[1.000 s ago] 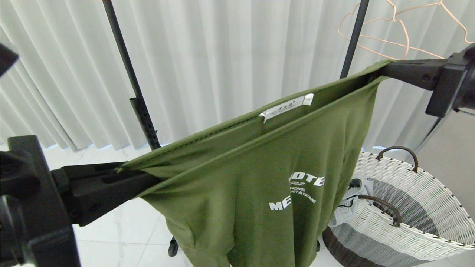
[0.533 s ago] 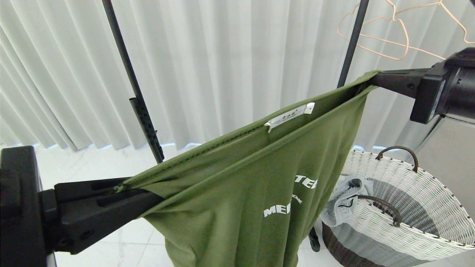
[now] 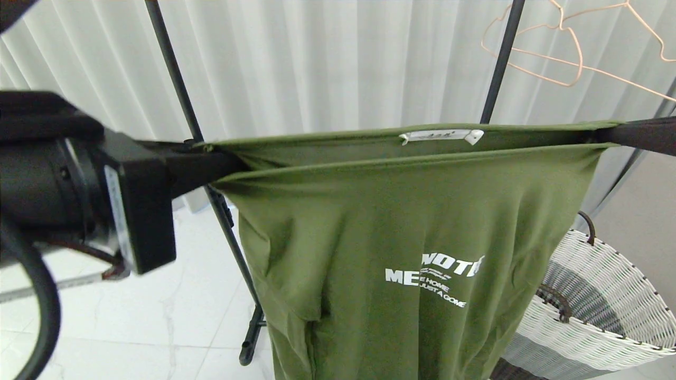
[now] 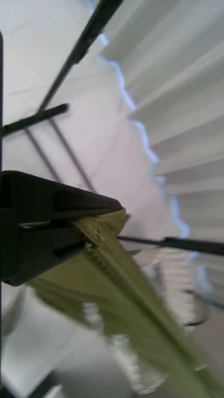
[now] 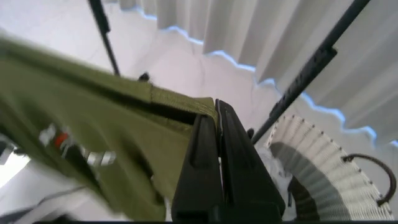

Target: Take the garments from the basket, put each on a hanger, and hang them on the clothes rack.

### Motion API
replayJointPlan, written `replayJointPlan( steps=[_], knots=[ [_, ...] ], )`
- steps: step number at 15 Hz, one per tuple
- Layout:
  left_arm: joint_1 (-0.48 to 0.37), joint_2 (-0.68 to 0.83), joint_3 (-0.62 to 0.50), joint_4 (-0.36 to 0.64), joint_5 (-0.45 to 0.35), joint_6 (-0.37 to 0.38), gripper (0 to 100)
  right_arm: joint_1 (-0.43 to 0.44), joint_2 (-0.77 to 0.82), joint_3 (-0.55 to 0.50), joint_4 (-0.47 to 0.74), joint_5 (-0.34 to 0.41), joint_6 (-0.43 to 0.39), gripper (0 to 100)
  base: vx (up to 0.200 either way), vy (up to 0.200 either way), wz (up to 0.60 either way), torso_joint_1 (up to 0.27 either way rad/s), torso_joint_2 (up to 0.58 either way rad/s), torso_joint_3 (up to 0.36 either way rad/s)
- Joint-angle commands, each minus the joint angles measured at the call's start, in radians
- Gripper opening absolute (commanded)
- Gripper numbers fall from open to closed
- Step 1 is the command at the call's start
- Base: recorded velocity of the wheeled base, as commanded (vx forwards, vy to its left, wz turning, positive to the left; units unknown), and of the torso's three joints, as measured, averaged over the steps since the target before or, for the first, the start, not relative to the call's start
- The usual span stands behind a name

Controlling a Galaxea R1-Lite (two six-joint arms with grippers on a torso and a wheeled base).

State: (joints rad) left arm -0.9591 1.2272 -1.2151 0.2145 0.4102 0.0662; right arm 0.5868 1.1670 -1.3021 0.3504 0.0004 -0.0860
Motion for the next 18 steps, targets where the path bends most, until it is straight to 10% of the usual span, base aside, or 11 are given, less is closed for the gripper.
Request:
replayJointPlan(
  steps=[1,15,16,18],
  knots=[
    [0.033,0.080,-0.064,-0.061,0.001,0.032,0,0.059,-0.072,-0.006,0.024,0.001,0.000,0,0.000,0.000,0.00,0.000,0.00,0.000],
    [0.030,0.057,-0.017,-0.164,-0.001,0.119,0,0.103,-0.049,-0.019,0.018,-0.003,-0.001,0,0.000,0.000,0.00,0.000,0.00,0.000],
    [0.030,0.057,-0.017,-0.164,-0.001,0.121,0,0.103,-0.049,-0.017,0.019,-0.003,-0.001,100,0.000,0.000,0.00,0.000,0.00,0.000],
    [0.030,0.057,-0.017,-0.164,-0.001,0.121,0,0.103,-0.049,-0.016,0.019,-0.005,-0.001,100,0.000,0.000,0.00,0.000,0.00,0.000]
  ],
)
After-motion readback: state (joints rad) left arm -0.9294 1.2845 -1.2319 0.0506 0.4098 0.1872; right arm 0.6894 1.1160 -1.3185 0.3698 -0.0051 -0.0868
